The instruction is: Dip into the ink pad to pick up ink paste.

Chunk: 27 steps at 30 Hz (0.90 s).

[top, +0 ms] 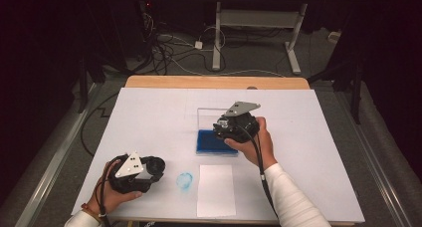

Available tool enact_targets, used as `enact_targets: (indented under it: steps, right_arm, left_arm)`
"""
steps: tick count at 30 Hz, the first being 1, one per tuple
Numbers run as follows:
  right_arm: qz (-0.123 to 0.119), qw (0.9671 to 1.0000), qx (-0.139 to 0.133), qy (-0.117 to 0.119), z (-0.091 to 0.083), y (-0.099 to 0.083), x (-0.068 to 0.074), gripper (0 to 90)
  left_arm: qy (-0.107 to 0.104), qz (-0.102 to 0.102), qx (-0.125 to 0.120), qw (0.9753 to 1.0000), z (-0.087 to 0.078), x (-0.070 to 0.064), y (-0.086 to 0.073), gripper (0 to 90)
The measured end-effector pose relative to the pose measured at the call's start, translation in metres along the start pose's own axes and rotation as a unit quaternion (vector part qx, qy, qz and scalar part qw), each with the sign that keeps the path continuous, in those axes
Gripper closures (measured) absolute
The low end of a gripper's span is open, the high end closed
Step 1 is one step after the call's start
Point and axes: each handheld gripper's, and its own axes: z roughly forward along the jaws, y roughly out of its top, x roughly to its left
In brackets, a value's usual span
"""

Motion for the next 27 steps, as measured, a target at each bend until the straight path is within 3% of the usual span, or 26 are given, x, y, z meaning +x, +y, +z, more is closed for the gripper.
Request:
enact_targets:
  steps: [19,27]
  right_arm:
    - [-0.003,1.0000,0.002,-0.007,-0.0082,0.0021,-0.0029,57.2]
    - [0.000,0.9999,0.015,-0.005,-0.0004,-0.0018,-0.0034,57.2]
  left_arm:
    - [-0.002,-0.001,0.002,1.0000,0.0015,-0.0007,0.0009,36.6]
    - [-0.003,-0.001,0.001,1.0000,0.0011,-0.0003,0.0006,36.6]
